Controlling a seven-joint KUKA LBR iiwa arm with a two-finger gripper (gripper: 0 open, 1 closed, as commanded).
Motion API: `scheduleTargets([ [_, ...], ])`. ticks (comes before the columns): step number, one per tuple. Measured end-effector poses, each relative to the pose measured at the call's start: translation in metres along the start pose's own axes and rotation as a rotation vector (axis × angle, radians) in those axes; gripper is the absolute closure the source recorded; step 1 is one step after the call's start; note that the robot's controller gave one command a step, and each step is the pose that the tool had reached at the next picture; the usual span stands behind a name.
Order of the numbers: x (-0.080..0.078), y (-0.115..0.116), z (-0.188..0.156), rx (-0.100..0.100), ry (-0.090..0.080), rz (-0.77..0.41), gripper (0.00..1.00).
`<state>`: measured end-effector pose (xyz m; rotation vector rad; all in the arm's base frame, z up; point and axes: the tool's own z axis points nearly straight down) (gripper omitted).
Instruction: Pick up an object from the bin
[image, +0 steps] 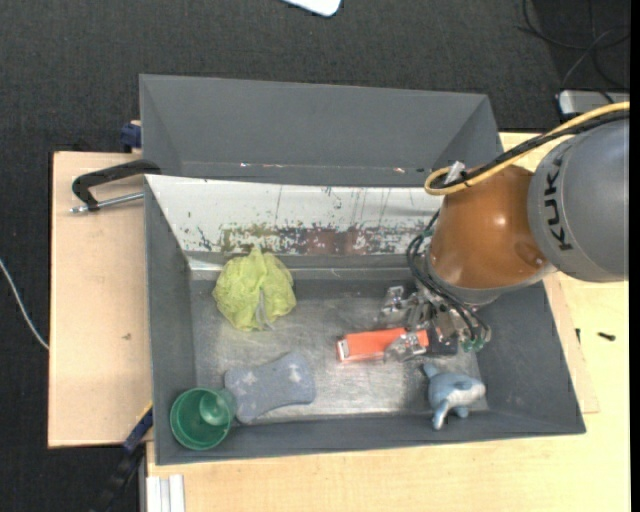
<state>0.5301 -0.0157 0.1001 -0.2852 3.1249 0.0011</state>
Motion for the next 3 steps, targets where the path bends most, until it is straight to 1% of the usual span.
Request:
scheduleTargets([
  [1, 0.005, 0.006, -0.066, -0.001, 0.001, -0.025, 1.00],
  [2, 0.005, 0.006, -0.066, -0.001, 0.002, -0.025, 1.00],
  [3, 0.003, 0.006, -0.084, 0.000, 0.002, -0.024, 1.00],
])
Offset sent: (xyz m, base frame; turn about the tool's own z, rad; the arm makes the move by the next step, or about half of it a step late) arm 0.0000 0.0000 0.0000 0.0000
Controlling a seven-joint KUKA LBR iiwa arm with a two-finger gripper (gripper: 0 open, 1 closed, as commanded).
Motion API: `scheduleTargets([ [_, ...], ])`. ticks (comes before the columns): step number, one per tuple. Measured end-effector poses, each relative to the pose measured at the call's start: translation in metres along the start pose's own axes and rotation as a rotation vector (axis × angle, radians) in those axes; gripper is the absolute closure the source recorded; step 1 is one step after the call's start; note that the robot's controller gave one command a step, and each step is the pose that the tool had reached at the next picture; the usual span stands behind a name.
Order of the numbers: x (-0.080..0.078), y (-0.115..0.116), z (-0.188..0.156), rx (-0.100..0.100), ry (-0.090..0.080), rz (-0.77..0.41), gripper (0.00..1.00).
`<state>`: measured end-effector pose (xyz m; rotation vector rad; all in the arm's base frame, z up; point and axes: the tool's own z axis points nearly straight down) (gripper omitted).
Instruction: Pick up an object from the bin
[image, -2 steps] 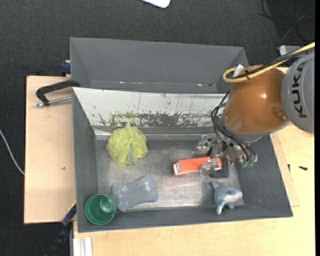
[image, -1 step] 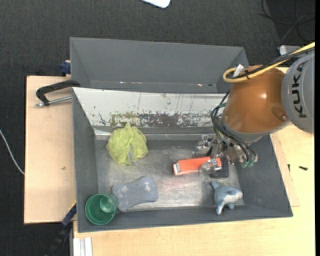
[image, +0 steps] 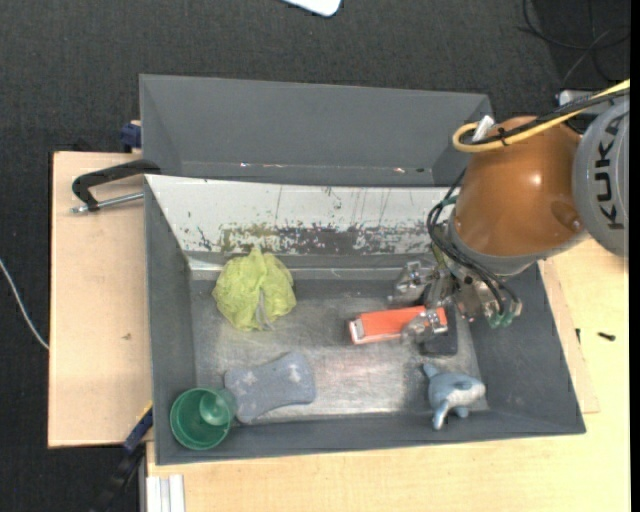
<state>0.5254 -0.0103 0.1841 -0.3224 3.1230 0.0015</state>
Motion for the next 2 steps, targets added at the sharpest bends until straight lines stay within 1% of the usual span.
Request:
scheduleTargets([
  [1, 0.0056, 0.0064, -0.0309, 0.000, 0.000, -0.011, 1.00],
  [2, 0.0052, 0.0080, -0.0387, 0.000, 0.000, -0.012, 1.00],
])
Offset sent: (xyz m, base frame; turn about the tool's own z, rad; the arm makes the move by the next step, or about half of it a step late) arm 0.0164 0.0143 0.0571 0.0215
